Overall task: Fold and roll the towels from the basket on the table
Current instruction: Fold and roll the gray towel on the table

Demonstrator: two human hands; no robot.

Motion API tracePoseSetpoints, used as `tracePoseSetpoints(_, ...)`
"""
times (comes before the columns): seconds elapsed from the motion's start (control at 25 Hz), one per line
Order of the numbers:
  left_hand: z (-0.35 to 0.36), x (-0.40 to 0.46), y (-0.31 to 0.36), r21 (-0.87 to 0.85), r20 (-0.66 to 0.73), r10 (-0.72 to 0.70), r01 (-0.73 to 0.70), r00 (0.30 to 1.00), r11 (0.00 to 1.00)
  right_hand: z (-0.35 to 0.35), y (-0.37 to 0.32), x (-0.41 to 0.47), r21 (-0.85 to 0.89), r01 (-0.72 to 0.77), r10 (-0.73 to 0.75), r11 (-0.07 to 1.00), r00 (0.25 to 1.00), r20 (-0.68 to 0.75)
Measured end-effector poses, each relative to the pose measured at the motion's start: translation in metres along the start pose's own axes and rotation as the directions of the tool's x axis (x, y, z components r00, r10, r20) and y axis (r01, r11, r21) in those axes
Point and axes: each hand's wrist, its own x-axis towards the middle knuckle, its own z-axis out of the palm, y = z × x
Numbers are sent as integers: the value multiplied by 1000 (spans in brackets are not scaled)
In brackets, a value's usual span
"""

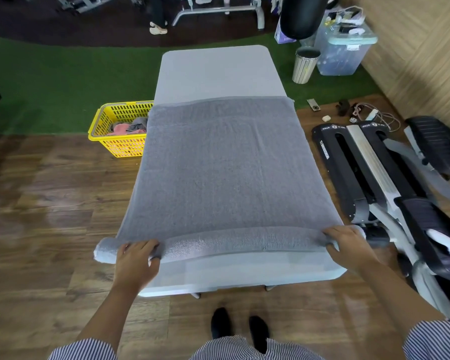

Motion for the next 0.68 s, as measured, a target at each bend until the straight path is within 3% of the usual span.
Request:
tracePoseSetpoints(0.16, -9, 5, -5, 52, -49, 63, -61, 997, 997, -11, -1, 4, -73, 28, -24, 997, 998, 55)
tracePoseSetpoints(0.32, -1, 7, -1, 46, -94, 35, -30, 995, 998, -4, -5, 8, 2, 57, -58, 998, 998, 16)
tracePoseSetpoints(0.44, 7, 4, 0, 54, -57, 26, -23, 998, 998, 2, -7, 3, 47, 51, -55, 998, 994, 92)
tracePoseSetpoints(0.6, 4, -4, 5, 68, -83, 2, 3, 997, 998, 2, -9, -3, -1, 46, -46, 999, 997, 67)
tracePoseSetpoints(0.68, 2, -8, 4, 87, -61, 38, -32, 997, 996, 1, -7, -3, -5, 19, -18, 1000, 990, 141)
